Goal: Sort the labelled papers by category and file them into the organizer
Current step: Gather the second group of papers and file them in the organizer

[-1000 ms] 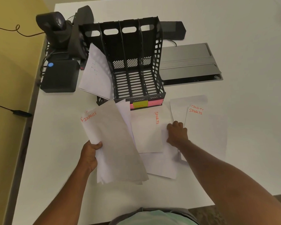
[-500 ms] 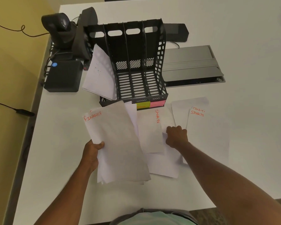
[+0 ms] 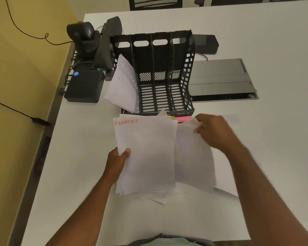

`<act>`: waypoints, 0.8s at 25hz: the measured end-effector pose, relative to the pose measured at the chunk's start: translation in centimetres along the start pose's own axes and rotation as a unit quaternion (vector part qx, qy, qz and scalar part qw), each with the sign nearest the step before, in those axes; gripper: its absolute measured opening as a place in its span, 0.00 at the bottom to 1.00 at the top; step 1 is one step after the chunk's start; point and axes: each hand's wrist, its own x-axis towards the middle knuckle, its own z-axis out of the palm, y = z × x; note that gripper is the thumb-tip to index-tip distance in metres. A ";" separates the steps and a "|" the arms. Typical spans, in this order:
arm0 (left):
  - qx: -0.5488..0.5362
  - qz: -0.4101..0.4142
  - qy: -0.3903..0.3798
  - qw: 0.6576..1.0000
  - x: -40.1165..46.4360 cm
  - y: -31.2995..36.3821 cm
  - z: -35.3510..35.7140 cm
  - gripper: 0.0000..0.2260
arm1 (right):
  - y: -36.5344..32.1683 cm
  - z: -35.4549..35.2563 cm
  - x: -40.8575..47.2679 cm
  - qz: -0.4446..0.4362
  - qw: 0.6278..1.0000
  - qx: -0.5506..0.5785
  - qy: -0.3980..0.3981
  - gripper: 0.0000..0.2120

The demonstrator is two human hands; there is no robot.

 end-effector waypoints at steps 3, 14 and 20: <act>0.073 0.053 0.006 0.996 0.4 0.0 0.0 0.15 | -5.0 -6.8 -2.0 -0.071 0.991 -0.113 -0.004 0.11; 0.098 0.127 -0.053 0.986 0.4 1.0 0.7 0.15 | -13.6 -11.1 -1.3 -0.200 0.958 -0.154 -0.137 0.11; -0.111 0.013 -0.161 0.981 -1.8 4.1 2.2 0.18 | -12.3 2.4 5.1 -0.233 0.947 -0.142 -0.167 0.16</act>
